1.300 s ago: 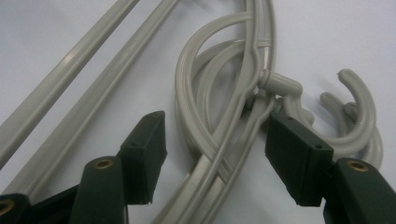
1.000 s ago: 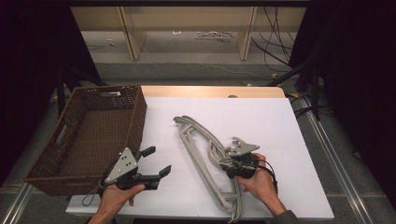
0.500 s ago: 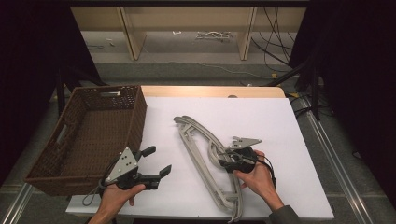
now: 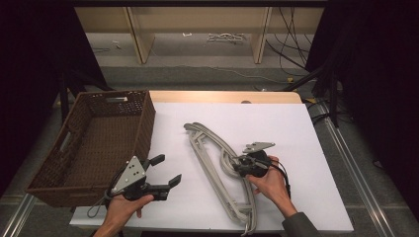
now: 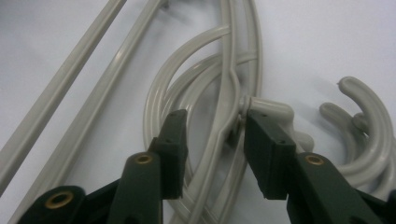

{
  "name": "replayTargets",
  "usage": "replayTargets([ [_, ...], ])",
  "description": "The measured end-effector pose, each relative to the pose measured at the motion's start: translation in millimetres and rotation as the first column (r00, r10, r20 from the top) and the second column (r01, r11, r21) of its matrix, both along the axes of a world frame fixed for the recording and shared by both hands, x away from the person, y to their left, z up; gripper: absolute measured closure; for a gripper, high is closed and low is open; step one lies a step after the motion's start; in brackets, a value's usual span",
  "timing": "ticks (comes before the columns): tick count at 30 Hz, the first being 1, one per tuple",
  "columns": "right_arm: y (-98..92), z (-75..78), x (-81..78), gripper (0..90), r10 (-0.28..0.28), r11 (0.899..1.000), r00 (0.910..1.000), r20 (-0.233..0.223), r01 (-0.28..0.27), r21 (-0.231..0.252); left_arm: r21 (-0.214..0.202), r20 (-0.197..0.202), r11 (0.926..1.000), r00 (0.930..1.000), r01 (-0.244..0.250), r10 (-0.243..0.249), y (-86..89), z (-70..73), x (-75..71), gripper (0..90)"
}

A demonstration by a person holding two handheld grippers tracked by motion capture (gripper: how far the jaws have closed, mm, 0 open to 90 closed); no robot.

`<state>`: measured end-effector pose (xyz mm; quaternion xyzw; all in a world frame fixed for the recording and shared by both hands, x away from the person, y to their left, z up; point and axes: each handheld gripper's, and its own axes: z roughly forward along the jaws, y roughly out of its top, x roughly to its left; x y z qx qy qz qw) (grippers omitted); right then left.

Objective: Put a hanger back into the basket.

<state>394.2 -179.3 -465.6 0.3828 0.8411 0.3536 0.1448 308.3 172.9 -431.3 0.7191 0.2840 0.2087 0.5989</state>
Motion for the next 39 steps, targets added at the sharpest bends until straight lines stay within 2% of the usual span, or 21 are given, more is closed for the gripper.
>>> replayTargets([
  [1, 0.0, 0.0, 0.0, 61.7, 0.0, 1.0, 1.0, 0.0, 0.0, 0.0, 0.0, 0.0, 1.0, 1.0, 0.0, 0.0, 0.0, 0.0, 0.0, 16.3],
  [2, 1.2, 2.2, -1.1, 62.6, -0.002, 1.0, 0.9993, -0.037, 0.002, -0.011, 0.004, 0.0, 1.0, 1.0, 0.0, 0.0, 0.0, -0.1, 0.0, 16.3],
  [3, 4.7, 1.5, -0.3, 63.0, 0.007, 0.999, 0.9995, -0.032, -0.008, -0.038, 0.001, 0.0, 1.0, 1.0, 0.001, -0.001, -0.2, 0.0, -0.1, 16.3],
  [5, 6.3, 2.5, 1.0, 63.3, 0.011, 0.998, 0.9996, -0.025, -0.012, -0.054, 0.0, 0.001, 1.0, 1.0, 0.001, -0.001, -0.3, 0.0, -0.1, 16.3],
  [6, 6.8, 3.3, 1.5, 64.4, 0.005, 0.998, 0.9995, -0.031, -0.006, -0.056, 0.005, 0.0, 1.0, 1.0, 0.0, 0.0, -0.2, 0.0, -0.1, 16.3],
  [7, 7.2, 1.5, 2.2, 65.5, -0.001, 0.998, 1.0, -0.01, 0.0, -0.06, 0.005, 0.0, 1.0, 1.0, 0.002, -0.002, -0.2, -0.1, 0.0, 16.3],
  [9, 7.1, 1.3, 2.3, 65.6, -0.005, 0.998, 0.9999, -0.009, 0.005, -0.063, 0.003, 0.0, 1.0, 1.0, 0.002, -0.002, -0.3, -0.1, 0.0, 16.3],
  [10, 7.3, 1.4, 2.3, 65.9, -0.011, 0.998, 0.9999, -0.013, 0.01, -0.06, 0.001, 0.001, 1.0, 1.0, 0.001, -0.001, -0.3, 0.0, 0.0, 16.3],
  [11, 9.0, 4.4, 1.3, 66.2, -0.029, 0.997, 0.9984, -0.048, 0.026, -0.074, 0.004, 0.0, 1.0, 1.0, 0.001, -0.001, -0.4, -0.1, 0.0, 16.3],
  [14, 10.3, 4.9, 2.2, 66.5, -0.023, 0.995, 0.999, -0.037, 0.019, -0.097, 0.002, -0.003, 1.0, 1.0, 0.0, 0.0, -0.4, -0.2, -0.3, 16.4],
  [18, 11.3, 6.4, 3.8, 69.4, -0.049, 0.993, 0.9975, -0.052, 0.043, -0.108, 0.008, 0.0, 1.0, 1.0, 0.002, -0.002, -0.5, -0.3, 0.2, 16.4],
  [19, 13.0, 6.1, 3.4, 69.8, -0.036, 0.989, 0.9989, -0.031, 0.031, -0.141, 0.007, 0.0, 1.0, 1.0, 0.003, -0.003, -0.8, -0.3, 0.3, 16.4],
  [21, 16.1, 6.2, 0.8, 71.0, -0.042, 0.983, 0.999, -0.018, 0.038, -0.178, 0.006, 0.001, 1.0, 1.0, 0.003, -0.003, -1.0, -0.2, 0.4, 16.5],
  [23, 18.3, 6.3, -0.7, 71.1, -0.047, 0.981, 0.9988, -0.018, 0.043, -0.188, -0.001, 0.003, 1.0, 1.0, 0.007, -0.007, -1.5, -0.8, 1.0, 16.5],
  [24, 20.6, 5.7, -1.7, 71.4, -0.034, 0.974, 0.9994, 0.01, 0.035, -0.223, 0.007, 0.0, 1.0, 1.0, 0.004, -0.004, -1.4, -0.5, 0.6, 16.5],
  [30, 23.2, 6.3, -3.1, 73.4, -0.069, 0.973, 0.9976, 0.008, 0.069, -0.222, 0.006, 0.001, 1.0, 1.0, 0.005, -0.005, -1.5, -0.4, 0.9, 16.6],
  [31, 22.9, 6.5, -3.0, 74.1, -0.095, 0.976, 0.9955, -0.005, 0.092, -0.2, 0.0, 0.001, 1.0, 1.0, 0.006, -0.006, -1.3, 0.0, 1.2, 16.7],
  [36, 21.0, 9.2, -3.2, 75.2, -0.108, 0.979, 0.9941, -0.012, 0.104, -0.174, 0.001, -0.001, 1.0, 1.0, 0.004, -0.004, -0.7, 0.3, 1.1, 16.7],
  [37, 19.6, 12.3, -3.7, 76.3, -0.108, 0.982, 0.9941, -0.007, 0.106, -0.154, -0.001, 0.002, 1.0, 1.0, 0.006, -0.006, -0.8, 0.5, 1.2, 16.7],
  [38, 19.6, 12.3, -3.7, 76.3, -0.108, 0.982, 0.9941, -0.007, 0.106, -0.154, -0.001, 0.002, 1.0, 1.0, 0.006, -0.006, -0.8, 0.5, 1.2, 16.7],
  [39, 18.9, 15.7, -4.0, 78.3, -0.106, 0.985, 0.9943, 0.014, 0.107, -0.138, 0.0, 0.0, 1.0, 1.0, 0.007, -0.007, -1.0, 0.2, 1.2, 16.7],
])
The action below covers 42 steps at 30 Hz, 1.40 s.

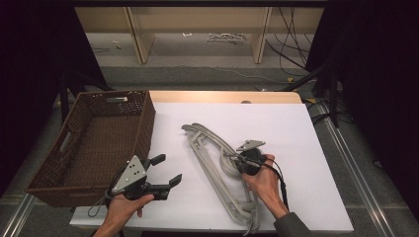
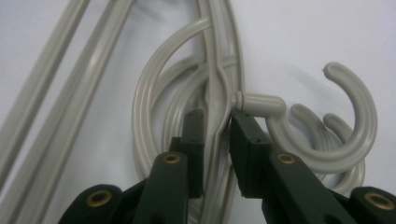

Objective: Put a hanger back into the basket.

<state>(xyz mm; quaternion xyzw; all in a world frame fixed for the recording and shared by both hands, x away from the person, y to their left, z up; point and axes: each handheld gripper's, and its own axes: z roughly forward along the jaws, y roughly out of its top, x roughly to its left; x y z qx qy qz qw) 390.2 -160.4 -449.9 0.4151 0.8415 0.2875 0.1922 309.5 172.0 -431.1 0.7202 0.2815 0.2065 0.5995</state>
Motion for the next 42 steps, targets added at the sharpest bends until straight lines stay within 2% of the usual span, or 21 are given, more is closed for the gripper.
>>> replayTargets([
  [1, 0.0, 0.0, 0.0, 78.3, 0.0, 1.0, 1.0, 0.0, 0.0, 0.0, 0.0, 0.0, 1.0, 1.0, 0.0, 0.0, 0.0, 0.0, 0.0, 16.7],
  [2, -0.8, 3.7, 0.5, 80.2, 0.027, 0.999, 0.999, 0.035, -0.028, 0.016, -0.004, 0.001, 1.0, 1.0, 0.0, 0.0, -0.1, 0.4, -0.2, 16.7],
  [5, 1.6, 8.7, -2.8, 81.2, 0.005, 0.999, 0.9996, 0.026, -0.007, 0.044, -0.004, 0.001, 1.0, 1.0, 0.002, -0.002, -0.4, -0.2, 0.2, 16.7],
  [8, 3.9, 13.0, -4.6, 83.3, 0.027, 0.997, 0.9991, 0.032, -0.03, 0.072, -0.012, -0.008, 0.9999, 1.0, -0.003, 0.003, 0.0, 0.0, 0.5, 16.7],
  [15, 4.9, 20.2, -6.9, 83.4, 0.079, 0.995, 0.9954, 0.054, -0.082, 0.054, -0.014, -0.022, 0.9999, 0.9997, 0.005, -0.005, -4.8, -0.3, 8.3, 16.7],
  [19, 9.1, 24.8, -9.6, 83.4, 0.095, 0.995, 0.9924, 0.078, -0.097, 0.031, 0.03, -0.026, 0.9993, 0.9994, 0.022, -0.022, -20.1, -0.3, 22.9, 17.9],
  [20, 12.4, 27.0, -11.7, 83.4, 0.099, 0.995, 0.9909, 0.091, -0.102, 0.022, 0.068, -0.029, 0.9972, 0.9992, 0.03, -0.028, -30.3, 0.0, 32.7, 18.8],
  [25, 18.8, 29.3, -15.8, 83.4, 0.114, 0.993, 0.9887, 0.097, -0.115, 0.005, 0.134, -0.054, 0.9898, 0.9977, 0.049, -0.042, -53.5, 3.3, 54.7, 21.3],
  [27, 20.8, 30.0, -16.6, 83.4, 0.13, 0.991, 0.9847, 0.116, -0.13, -0.015, 0.198, -0.063, 0.9775, 0.9961, 0.074, -0.062, -66.9, 3.0, 69.4, 21.9],
  [28, 20.8, 30.0, -16.6, 83.4, 0.13, 0.991, 0.9847, 0.116, -0.13, -0.015, 0.198, -0.063, 0.9775, 0.9961, 0.074, -0.062, -66.9, 3.0, 69.4, 23.2],
  [30, 23.2, 30.6, -17.7, 83.4, 0.143, 0.99, 0.9822, 0.122, -0.142, -0.021, 0.248, -0.07, 0.9644, 0.9946, 0.092, -0.076, -80.4, 1.4, 84.2, 23.9],
  [32, 25.1, 30.7, -18.5, 83.4, 0.154, 0.988, 0.9801, 0.125, -0.151, -0.027, 0.273, -0.073, 0.9571, 0.994, 0.098, -0.081, -88.4, 0.1, 91.9, 25.7],
  [33, 25.1, 30.7, -18.5, 83.4, 0.154, 0.988, 0.9801, 0.125, -0.151, -0.027, 0.273, -0.073, 0.9571, 0.994, 0.098, -0.081, -88.4, 0.1, 91.9, 26.5],
  [34, 27.0, 31.3, -19.3, 83.4, 0.162, 0.987, 0.9787, 0.126, -0.16, -0.029, 0.309, -0.066, 0.9445, 0.9933, 0.111, -0.095, -95.3, -2.2, 97.2, 28.2],
  [35, 27.5, 31.6, -19.6, 83.4, 0.16, 0.987, 0.9791, 0.126, -0.158, -0.026, 0.325, -0.065, 0.9381, 0.9923, 0.12, -0.105, -98.4, -4.0, 99.0, 28.9],
  [36, 27.7, 32.0, -19.6, 83.4, 0.167, 0.986, 0.9778, 0.126, -0.165, -0.029, 0.353, -0.067, 0.9248, 0.9898, 0.142, -0.126, -101.0, -5.6, 100.8, 29.7],
  [37, 28.0, 32.0, -19.5, 83.4, 0.172, 0.985, 0.9767, 0.128, -0.17, -0.029, 0.394, -0.077, 0.9051, 0.9872, 0.159, -0.14, -102.3, -6.1, 102.5, 31.1],
  [38, 27.6, 32.6, -19.4, 83.4, 0.181, 0.983, 0.9749, 0.129, -0.179, -0.032, 0.406, -0.075, 0.8978, 0.9852, 0.171, -0.154, -103.3, -6.9, 104.5, 31.7],
  [39, 27.8, 32.9, -19.7, 83.4, 0.178, 0.984, 0.9748, 0.135, -0.175, -0.032, 0.405, -0.082, 0.8973, 0.9843, 0.176, -0.156, -104.5, -8.0, 105.4, 31.5],
  [41, 28.5, 34.0, -20.9, 83.4, 0.176, 0.984, 0.9756, 0.132, -0.173, -0.033, 0.444, -0.069, 0.8791, 0.9846, 0.174, -0.161, -106.5, -7.6, 108.2, 32.9],
  [42, 28.5, 34.4, -20.7, 83.4, 0.185, 0.983, 0.9733, 0.136, -0.182, -0.033, 0.469, -0.062, 0.8644, 0.9832, 0.181, -0.172, -107.9, -7.0, 109.6, 34.6],
])
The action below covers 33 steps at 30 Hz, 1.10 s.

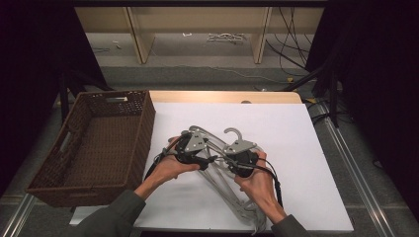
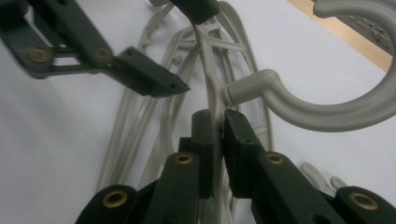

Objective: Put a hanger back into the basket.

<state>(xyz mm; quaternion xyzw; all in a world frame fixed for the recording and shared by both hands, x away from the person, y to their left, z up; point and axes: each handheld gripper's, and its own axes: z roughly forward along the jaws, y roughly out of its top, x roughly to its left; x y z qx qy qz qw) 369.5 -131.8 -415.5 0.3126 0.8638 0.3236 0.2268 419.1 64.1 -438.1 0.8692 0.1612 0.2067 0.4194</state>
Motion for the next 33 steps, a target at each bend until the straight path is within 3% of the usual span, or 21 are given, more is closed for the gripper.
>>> replayTargets([
  [2, 0.6, 1.5, -0.8, 83.4, -0.004, 1.0, 1.0, -0.002, 0.004, 0.0, 0.048, 0.002, 0.9986, 0.9998, 0.022, -0.022, -4.0, 1.2, 2.7, 34.7],
  [5, 1.2, 3.3, -1.7, 83.4, -0.003, 1.0, 1.0, -0.004, 0.003, -0.001, 0.069, 0.009, 0.9969, 0.9992, 0.037, -0.038, -7.9, 2.6, 5.5, 37.1],
  [7, 1.7, 3.4, -2.1, 83.4, 0.001, 1.0, 1.0, -0.004, -0.001, -0.004, 0.103, 0.013, 0.9925, 0.9977, 0.065, -0.067, -12.0, 3.7, 8.6, 38.2],
  [9, 3.5, 3.3, -3.1, 83.4, 0.01, 1.0, 1.0, -0.003, -0.01, -0.01, 0.161, -0.006, 0.9811, 0.9941, 0.107, -0.108, -18.7, -0.4, 13.3, 39.5],
  [11, 4.2, 3.2, -3.8, 83.4, 0.016, 1.0, 0.9998, -0.011, -0.016, -0.011, 0.167, -0.02, 0.9778, 0.9919, 0.127, -0.125, -20.0, -0.4, 14.4, 43.9],
  [13, 6.0, 3.1, -5.3, 83.4, 0.03, 0.999, 0.9995, -0.005, -0.03, -0.018, 0.174, -0.03, 0.9709, 0.9864, 0.164, -0.162, -21.3, 2.5, 14.7, 56.6],
  [14, 6.5, 3.6, -5.7, 83.4, 0.032, 0.999, 0.9995, -0.005, -0.032, -0.015, 0.232, -0.023, 0.9488, 0.9764, 0.214, -0.215, -21.1, 7.0, 15.2, 60.0],
  [15, 6.6, 3.8, -5.5, 83.3, 0.035, 0.999, 0.9994, -0.005, -0.035, -0.012, 0.232, -0.023, 0.9488, 0.9764, 0.214, -0.215, -21.1, 7.0, 15.2, 62.2],
  [16, 6.6, 3.8, -5.5, 83.3, 0.035, 0.999, 0.9994, -0.005, -0.035, -0.012, 0.254, -0.01, 0.9365, 0.969, 0.241, -0.247, -20.7, 8.3, 15.6, 62.2],
  [17, 6.7, 4.1, -4.4, 82.9, 0.031, 1.0, 0.9994, -0.013, -0.031, 0.006, 0.295, -0.005, 0.915, 0.958, 0.276, -0.287, -19.1, 10.1, 15.9, 65.7],
  [18, 5.8, 4.3, -3.8, 81.6, 0.03, 0.999, 0.9993, -0.022, -0.03, 0.015, 0.293, -0.006, 0.9155, 0.9579, 0.276, -0.287, -19.0, 9.4, 14.7, 67.1],
  [19, 5.0, 5.1, -3.4, 74.6, 0.028, 0.999, 0.9994, -0.022, -0.027, 0.039, 0.312, 0.002, 0.9072, 0.9545, 0.283, -0.298, -17.7, 9.3, 13.3, 68.8],
  [21, 2.2, 9.5, -2.9, 69.2, 0.018, 0.997, 0.9998, 0.013, -0.019, 0.076, 0.304, 0.003, 0.91, 0.955, 0.282, -0.297, -16.5, 9.3, 12.4, 73.5],
  [22, -1.4, 19.7, -5.6, 61.0, 0.009, 0.992, 0.9999, -0.012, -0.007, 0.127, 0.313, 0.004, 0.9051, 0.9524, 0.288, -0.305, -10.6, 15.3, 12.0, 77.2],
  [23, -3.5, 23.9, -5.7, 57.3, 0.019, 0.991, 0.9998, -0.003, -0.019, 0.136, 0.313, 0.004, 0.9051, 0.9524, 0.288, -0.305, -10.6, 15.3, 12.0, 80.0],
  [24, -6.4, 30.5, -6.7, 51.9, 0.008, 0.987, 0.9999, 0.007, -0.009, 0.159, 0.216, -0.026, 0.9377, 0.9616, 0.272, -0.273, -4.6, 21.3, 10.7, 80.9],
  [25, -6.4, 30.5, -6.7, 51.9, 0.008, 0.987, 0.9999, 0.007, -0.009, 0.159, 0.216, -0.026, 0.9377, 0.9616, 0.272, -0.273, -4.6, 21.3, 10.7, 80.7],
  [26, -12.1, 40.1, -7.1, 48.0, -0.002, 0.976, 0.9999, 0.016, -0.002, 0.219, 0.172, -0.009, 0.9524, 0.9673, 0.251, -0.254, 2.2, 31.5, 9.0, 81.1],
  [29, -18.4, 49.0, -7.9, 44.0, -0.009, 0.965, 0.9995, 0.031, 0.0, 0.263, 0.212, -0.011, 0.9517, 0.9743, 0.222, -0.225, 8.6, 41.7, 8.0, 81.7],
  [31, -28.9, 61.6, -10.1, 42.9, -0.022, 0.95, 0.9979, 0.061, 0.001, 0.313, 0.152, -0.024, 0.9718, 0.9837, 0.18, -0.178, 20.3, 55.3, 5.1, 81.6],
  [33, -32.4, 64.8, -10.9, 42.4, -0.021, 0.948, 0.9976, 0.066, -0.001, 0.318, 0.133, -0.026, 0.9773, 0.9864, 0.165, -0.163, 22.7, 57.7, 4.7, 81.7],
])
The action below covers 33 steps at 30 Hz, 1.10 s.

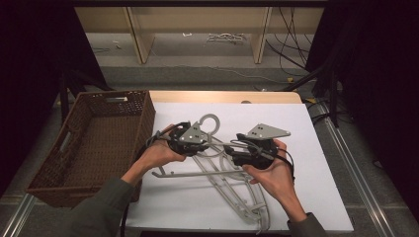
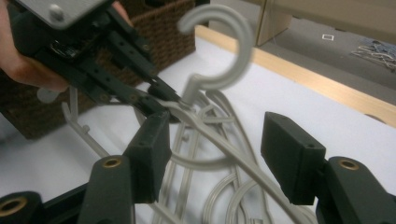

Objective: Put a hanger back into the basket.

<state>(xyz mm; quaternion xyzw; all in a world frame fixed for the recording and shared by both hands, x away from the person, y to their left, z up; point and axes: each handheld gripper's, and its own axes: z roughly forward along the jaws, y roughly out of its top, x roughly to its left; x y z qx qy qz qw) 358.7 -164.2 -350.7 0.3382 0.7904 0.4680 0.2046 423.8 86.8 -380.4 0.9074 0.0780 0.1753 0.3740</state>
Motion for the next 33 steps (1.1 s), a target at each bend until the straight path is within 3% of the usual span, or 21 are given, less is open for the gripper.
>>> replayTargets([
  [1, -5.7, 3.8, -0.9, 41.3, -0.018, 1.0, 0.9997, 0.019, 0.017, 0.016, -0.033, -0.026, 0.9988, 0.999, -0.037, 0.036, 6.0, 6.5, 0.2, 81.7],
  [5, -13.7, 6.9, -1.9, 41.1, -0.031, 0.999, 0.9991, 0.031, 0.03, 0.036, -0.05, -0.045, 0.9943, 0.9947, -0.095, 0.092, 14.1, 15.8, 2.4, 81.7],
  [7, -16.1, 8.6, -3.2, 40.6, -0.029, 0.999, 0.999, 0.034, 0.027, 0.043, -0.069, -0.064, 0.9873, 0.9882, -0.144, 0.139, 19.2, 22.6, 4.9, 81.7],
  [10, -17.0, 9.4, -4.4, 39.6, -0.03, 0.998, 0.9987, 0.042, 0.028, 0.054, -0.073, -0.069, 0.9824, 0.9835, -0.172, 0.167, 22.1, 28.1, 6.9, 81.7],
  [11, -18.6, 10.2, -5.7, 38.8, -0.036, 0.998, 0.9984, 0.044, 0.034, 0.051, -0.084, -0.083, 0.9761, 0.9775, -0.201, 0.194, 24.2, 33.8, 7.7, 81.6],
  [18, -21.3, 10.1, -7.7, 36.4, -0.039, 0.998, 0.9979, 0.052, 0.036, 0.049, -0.106, -0.073, 0.9627, 0.9675, -0.249, 0.242, 33.3, 55.8, 10.3, 81.7],
  [19, -22.1, 8.5, -7.2, 34.9, -0.04, 0.998, 0.9982, 0.045, 0.038, 0.044, -0.116, -0.068, 0.9577, 0.964, -0.264, 0.257, 38.0, 63.7, 11.0, 81.6],
  [20, -22.1, 8.5, -7.2, 34.9, -0.04, 0.998, 0.9982, 0.045, 0.038, 0.044, -0.116, -0.068, 0.9577, 0.964, -0.264, 0.257, 38.0, 63.7, 11.0, 81.6],
  [21, -22.6, 5.8, -6.7, 34.9, -0.044, 0.998, 0.9979, 0.047, 0.042, 0.042, -0.131, -0.068, 0.9508, 0.9593, -0.281, 0.274, 44.3, 71.9, 11.6, 81.6],
  [24, -24.0, 3.8, -6.4, 34.7, -0.042, 0.999, 0.9984, 0.036, 0.041, 0.033, -0.143, -0.061, 0.9463, 0.9569, -0.29, 0.284, 51.9, 80.0, 11.8, 81.6],
  [25, -24.2, 1.0, -5.9, 34.0, -0.049, 0.998, 0.9983, 0.032, 0.047, 0.036, -0.158, -0.058, 0.9379, 0.9511, -0.309, 0.303, 60.6, 87.2, 11.6, 81.6],
  [26, -24.2, 1.0, -5.9, 34.0, -0.049, 0.998, 0.9983, 0.032, 0.047, 0.036, -0.158, -0.058, 0.9379, 0.9511, -0.309, 0.303, 60.6, 87.2, 11.6, 81.6],
  [28, -25.1, -2.2, -4.9, 33.4, -0.046, 0.999, 0.9987, 0.023, 0.046, 0.028, -0.174, -0.054, 0.9261, 0.9423, -0.335, 0.33, 77.4, 98.6, 11.6, 81.6],
  [29, -25.1, -2.2, -4.9, 33.4, -0.046, 0.999, 0.9987, 0.023, 0.046, 0.028, -0.174, -0.054, 0.9261, 0.9423, -0.335, 0.33, 77.4, 98.6, 11.6, 81.6],
  [30, -25.5, -4.1, -4.6, 33.4, -0.048, 0.999, 0.9987, 0.019, 0.048, 0.025, -0.19, -0.05, 0.9158, 0.935, -0.354, 0.351, 89.2, 105.0, 10.8, 81.6],
  [31, -25.8, -5.0, -4.2, 33.4, -0.048, 0.999, 0.9987, 0.019, 0.047, 0.021, -0.195, -0.053, 0.9111, 0.9315, -0.363, 0.36, 95.2, 108.0, 10.0, 81.6],
  [33, -26.0, -6.3, -3.9, 33.4, -0.047, 0.999, 0.9988, 0.012, 0.047, 0.019, -0.185, -0.04, 0.9104, 0.9284, -0.37, 0.37, 102.0, 111.7, 9.8, 81.6],
])
